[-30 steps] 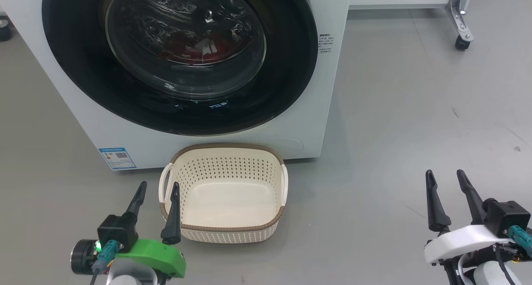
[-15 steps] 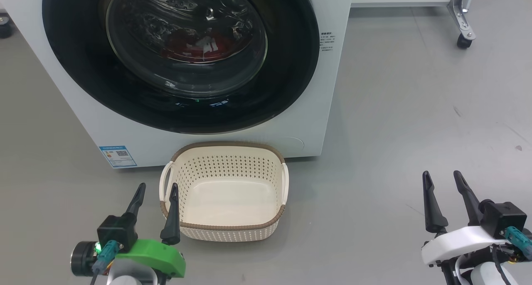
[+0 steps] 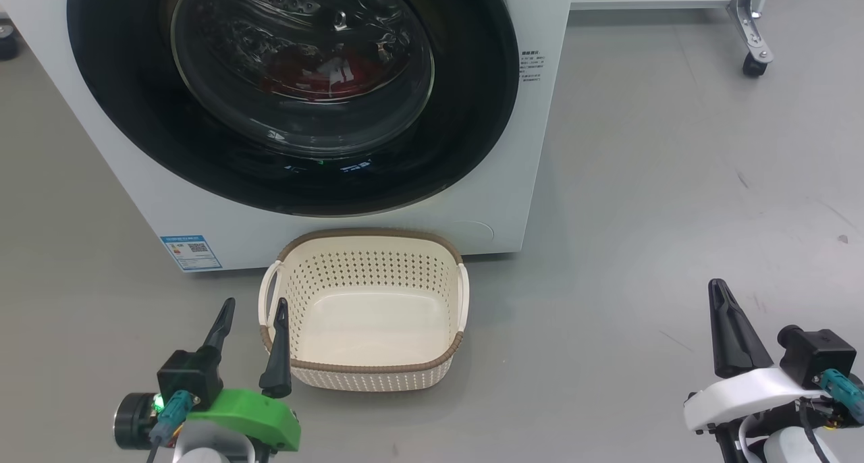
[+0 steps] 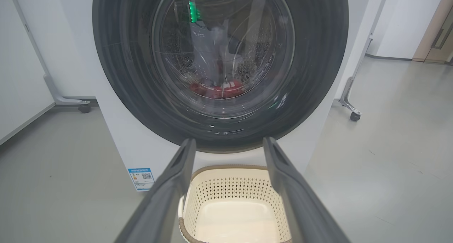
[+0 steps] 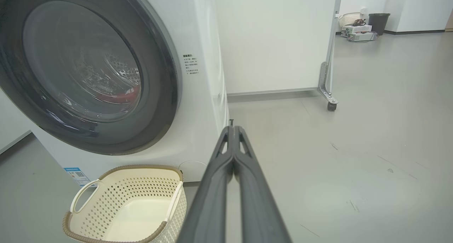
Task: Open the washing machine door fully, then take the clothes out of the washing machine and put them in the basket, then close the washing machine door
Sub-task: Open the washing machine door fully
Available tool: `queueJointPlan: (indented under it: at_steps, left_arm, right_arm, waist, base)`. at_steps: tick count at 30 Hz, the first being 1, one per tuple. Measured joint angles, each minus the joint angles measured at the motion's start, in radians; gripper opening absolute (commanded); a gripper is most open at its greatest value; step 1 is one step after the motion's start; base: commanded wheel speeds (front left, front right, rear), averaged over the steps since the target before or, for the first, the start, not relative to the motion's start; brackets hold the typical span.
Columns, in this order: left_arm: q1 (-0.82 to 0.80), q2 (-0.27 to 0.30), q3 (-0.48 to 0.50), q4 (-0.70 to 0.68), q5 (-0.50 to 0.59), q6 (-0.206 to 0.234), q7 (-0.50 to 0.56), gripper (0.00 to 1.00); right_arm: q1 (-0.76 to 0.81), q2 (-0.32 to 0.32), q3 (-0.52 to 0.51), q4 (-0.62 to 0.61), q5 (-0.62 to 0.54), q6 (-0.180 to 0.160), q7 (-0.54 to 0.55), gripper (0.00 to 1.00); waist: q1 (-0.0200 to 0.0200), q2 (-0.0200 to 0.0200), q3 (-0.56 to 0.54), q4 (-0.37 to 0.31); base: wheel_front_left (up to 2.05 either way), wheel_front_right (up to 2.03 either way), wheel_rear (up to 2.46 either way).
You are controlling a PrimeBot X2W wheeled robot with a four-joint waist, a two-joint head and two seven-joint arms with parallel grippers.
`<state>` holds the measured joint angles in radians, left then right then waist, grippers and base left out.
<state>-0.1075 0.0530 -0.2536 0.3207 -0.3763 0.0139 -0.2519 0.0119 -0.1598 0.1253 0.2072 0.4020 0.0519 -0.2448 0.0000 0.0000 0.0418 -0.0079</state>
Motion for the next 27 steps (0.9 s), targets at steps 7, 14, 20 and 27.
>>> queueJointPlan:
  at_steps: [7, 14, 20, 27]
  left_arm:
    - [0.000, -0.002, 0.005, 0.002, 0.001, 0.000, 0.000, 1.00]
    - [0.000, -0.003, 0.009, 0.002, 0.009, -0.002, 0.000, 1.00]
    - [-0.002, -0.005, 0.008, -0.001, 0.012, -0.003, 0.000, 1.00]
    - [-0.025, -0.006, 0.007, -0.013, 0.028, -0.010, 0.000, 1.00]
  right_arm:
    - [0.000, 0.007, -0.009, 0.003, 0.005, 0.016, 0.000, 0.00]
    - [0.000, 0.044, -0.035, 0.022, 0.091, 0.035, 0.000, 0.00]
    - [-0.002, 0.092, -0.086, 0.042, 0.266, 0.053, 0.002, 0.00]
    - [-0.056, 0.111, -0.157, 0.061, 0.555, 0.065, 0.071, 0.00]
  waist:
    - [0.0000, 0.0000, 0.001, 0.002]
    - [0.0000, 0.0000, 0.007, 0.006]
    - [0.0000, 0.0000, 0.019, 0.011]
    - [0.0000, 0.0000, 0.057, 0.021]
  base:
    - [0.00, 0.00, 0.00]
    - [0.00, 0.00, 0.00]
    - [0.00, 0.00, 0.00]
    - [0.00, 0.00, 0.00]
